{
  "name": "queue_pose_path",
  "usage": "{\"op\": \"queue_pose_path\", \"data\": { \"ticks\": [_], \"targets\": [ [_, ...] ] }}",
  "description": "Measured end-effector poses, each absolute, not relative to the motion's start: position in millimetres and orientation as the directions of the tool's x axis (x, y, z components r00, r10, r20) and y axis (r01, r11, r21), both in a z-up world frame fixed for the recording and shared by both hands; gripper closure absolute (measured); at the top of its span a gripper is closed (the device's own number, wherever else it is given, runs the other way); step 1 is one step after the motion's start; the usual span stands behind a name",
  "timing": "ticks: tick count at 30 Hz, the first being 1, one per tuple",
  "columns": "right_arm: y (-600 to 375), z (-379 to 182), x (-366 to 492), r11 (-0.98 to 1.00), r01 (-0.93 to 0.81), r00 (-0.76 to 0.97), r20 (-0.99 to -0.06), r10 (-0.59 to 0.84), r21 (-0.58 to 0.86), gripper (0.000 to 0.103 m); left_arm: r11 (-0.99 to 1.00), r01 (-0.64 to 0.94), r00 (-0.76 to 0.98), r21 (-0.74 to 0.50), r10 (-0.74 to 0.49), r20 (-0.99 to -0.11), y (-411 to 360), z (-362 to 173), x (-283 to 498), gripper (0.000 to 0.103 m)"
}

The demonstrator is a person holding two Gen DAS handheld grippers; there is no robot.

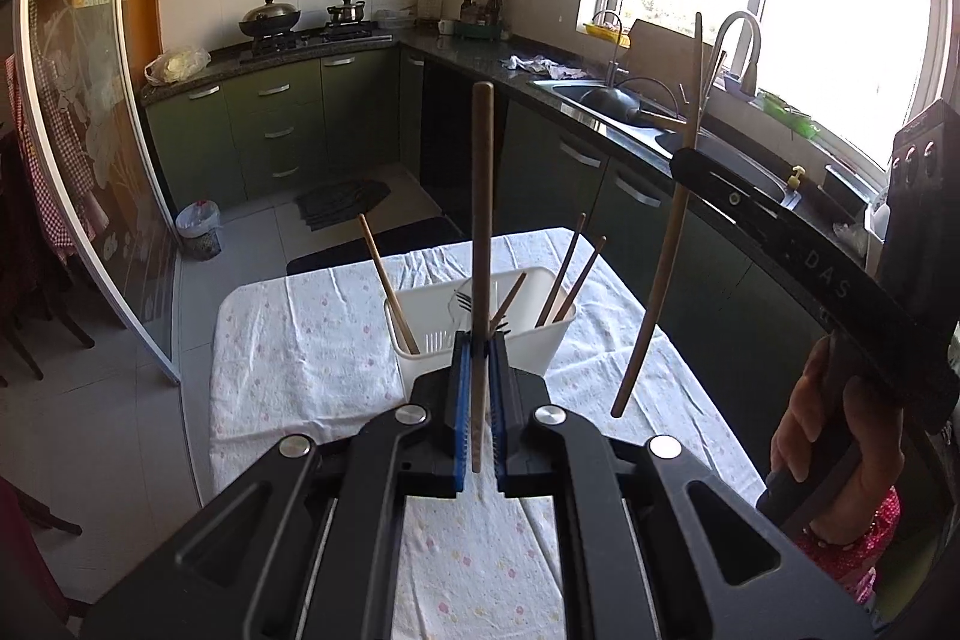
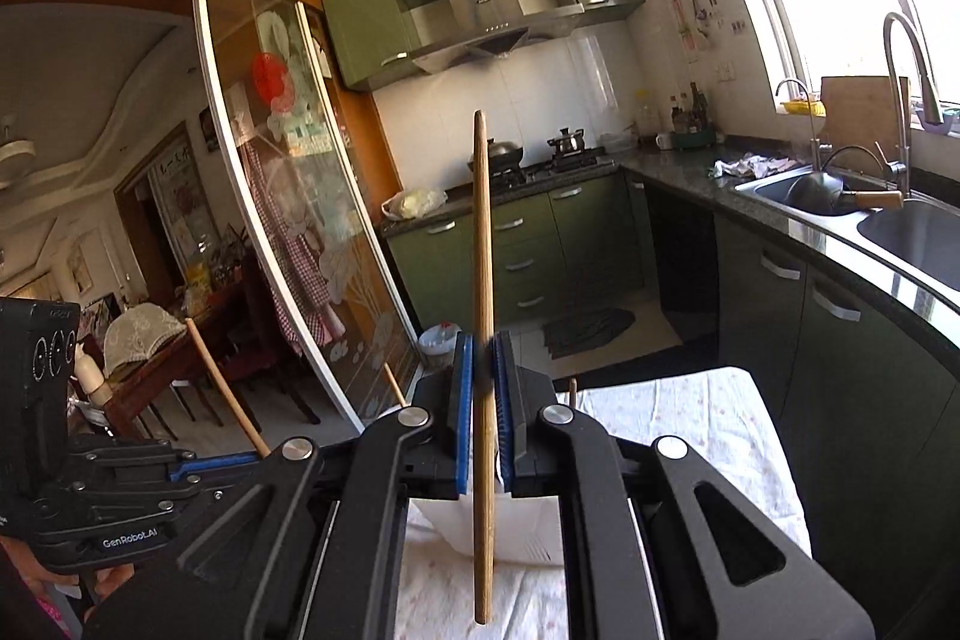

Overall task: Organize utensils
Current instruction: 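Lift both chopsticks and lower them into the white caddy, then open both grippers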

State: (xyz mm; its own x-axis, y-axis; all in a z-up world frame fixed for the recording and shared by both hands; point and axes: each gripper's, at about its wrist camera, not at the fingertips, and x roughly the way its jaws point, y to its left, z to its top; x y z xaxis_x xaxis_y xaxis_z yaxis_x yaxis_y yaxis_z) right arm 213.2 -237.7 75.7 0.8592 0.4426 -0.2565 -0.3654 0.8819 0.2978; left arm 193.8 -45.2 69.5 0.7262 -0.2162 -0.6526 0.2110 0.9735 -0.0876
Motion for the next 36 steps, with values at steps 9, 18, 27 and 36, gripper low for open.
{"op": "queue_pose_path", "data": {
  "ticks": [9,18,27,36],
  "targets": [
    [-220.7,78.6,273.7,0.904,-0.329,0.904,-0.184,0.385,0.274,0.095,0.98,0.178,0.8,-0.087,-0.196,-0.568,-39.2,100.0,239.6,0.097],
    [-209.9,28.2,299.8,0.916,-0.304,0.904,-0.226,0.364,0.261,0.095,0.98,0.18,0.77,-0.079,-0.191,-0.609,-42.8,62.5,270.4,0.097],
    [-200.4,-7.7,296.0,0.933,-0.301,0.907,-0.244,0.344,0.197,0.095,0.979,0.191,0.697,-0.069,-0.185,-0.693,-46.5,12.5,274.6,0.097],
    [-192.8,-10.6,272.8,0.935,-0.313,0.914,-0.216,0.344,0.164,0.082,0.98,0.186,0.664,-0.068,-0.177,-0.727,-46.9,-10.2,279.3,0.096]
  ]
}}
